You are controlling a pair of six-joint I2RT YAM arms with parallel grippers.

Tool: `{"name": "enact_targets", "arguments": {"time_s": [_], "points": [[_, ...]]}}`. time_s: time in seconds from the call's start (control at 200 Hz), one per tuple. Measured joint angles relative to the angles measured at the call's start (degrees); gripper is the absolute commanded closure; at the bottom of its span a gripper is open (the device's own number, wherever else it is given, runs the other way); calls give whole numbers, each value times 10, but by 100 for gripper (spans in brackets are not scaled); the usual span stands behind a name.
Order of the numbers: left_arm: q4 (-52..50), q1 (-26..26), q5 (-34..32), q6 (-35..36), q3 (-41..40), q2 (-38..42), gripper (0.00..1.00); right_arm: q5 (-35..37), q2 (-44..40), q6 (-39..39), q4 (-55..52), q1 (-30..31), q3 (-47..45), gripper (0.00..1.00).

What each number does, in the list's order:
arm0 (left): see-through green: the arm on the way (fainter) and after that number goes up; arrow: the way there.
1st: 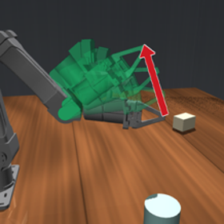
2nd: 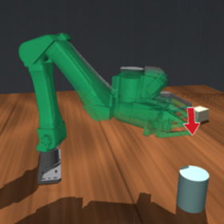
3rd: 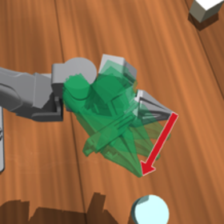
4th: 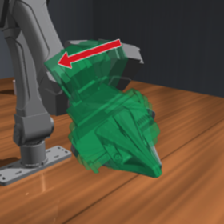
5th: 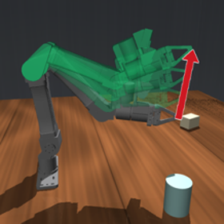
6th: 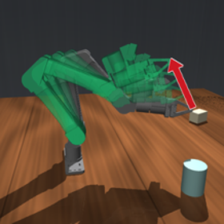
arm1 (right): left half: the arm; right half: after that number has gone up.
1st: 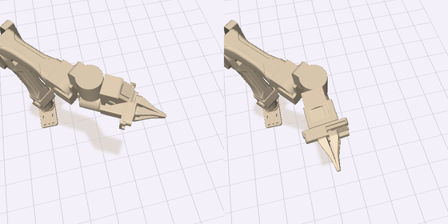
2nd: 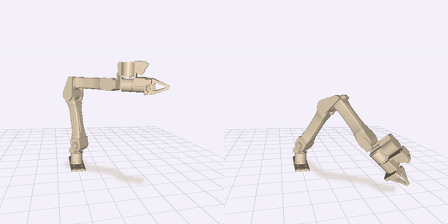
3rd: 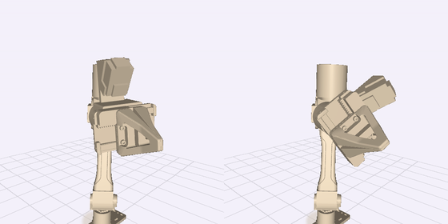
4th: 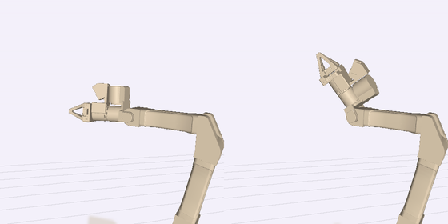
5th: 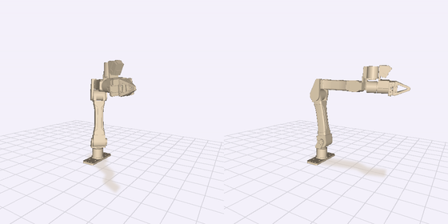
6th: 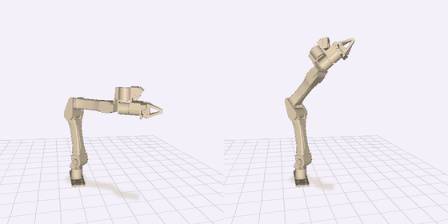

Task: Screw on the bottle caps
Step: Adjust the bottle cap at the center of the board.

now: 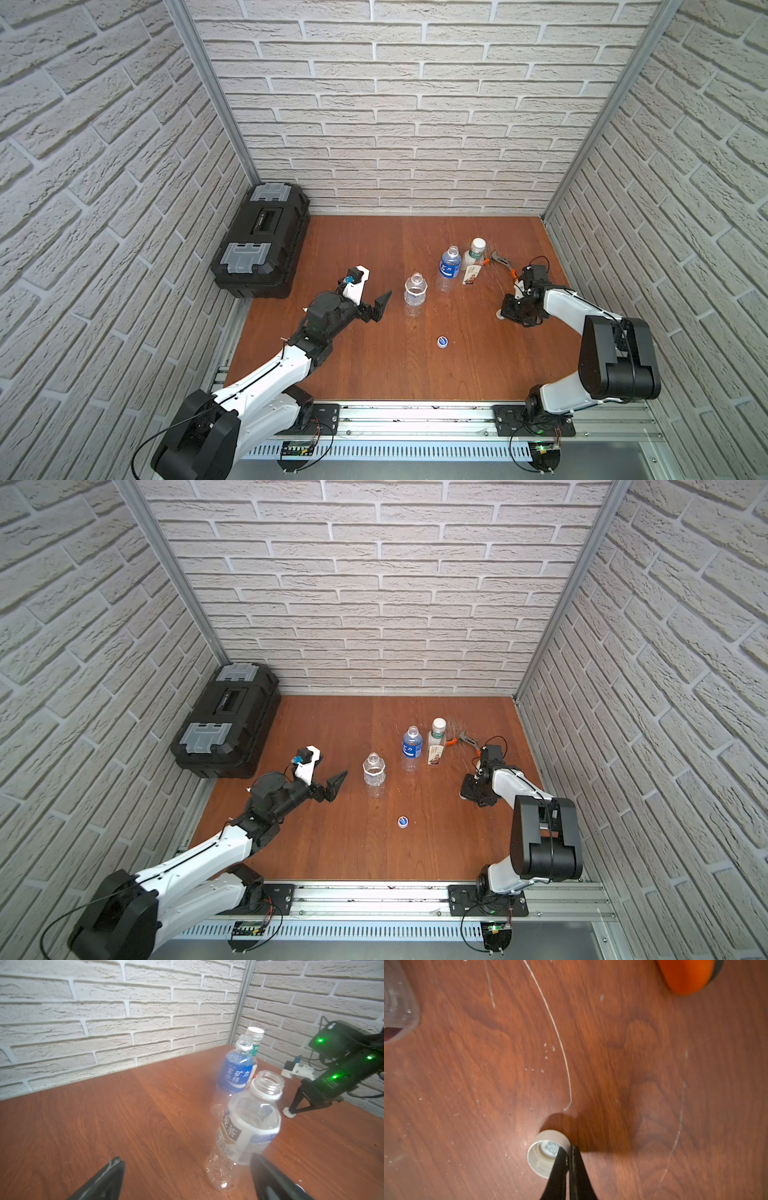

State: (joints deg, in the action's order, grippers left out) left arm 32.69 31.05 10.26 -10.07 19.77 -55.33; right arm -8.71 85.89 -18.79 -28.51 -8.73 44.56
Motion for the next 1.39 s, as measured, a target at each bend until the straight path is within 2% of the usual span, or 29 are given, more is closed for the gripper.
{"name": "enact_targets", "arguments": {"time_s": [0.2, 0.39, 0.495, 0.635, 0.835, 1.04, 1.395], "points": [[17, 51, 28, 60, -1, 59, 2, -114, -125, -1, -2, -1, -3, 97], [4, 109, 92, 155, 31, 68, 2, -299, -241, -13, 22, 8, -4, 97], [-3, 127, 143, 206, 64, 53, 2, -389, -279, -24, 43, 40, -3, 97], [-5, 137, 188, 249, 120, 1, 6, -468, -293, -38, 61, 103, 15, 97], [0, 148, 229, 265, 176, -85, 23, -513, -285, -46, 86, 173, 58, 97], [17, 160, 248, 265, 198, -134, 30, -527, -254, -59, 116, 205, 69, 97], [55, 164, 248, 269, 205, -159, 41, -529, -234, -66, 138, 237, 70, 97]]}}
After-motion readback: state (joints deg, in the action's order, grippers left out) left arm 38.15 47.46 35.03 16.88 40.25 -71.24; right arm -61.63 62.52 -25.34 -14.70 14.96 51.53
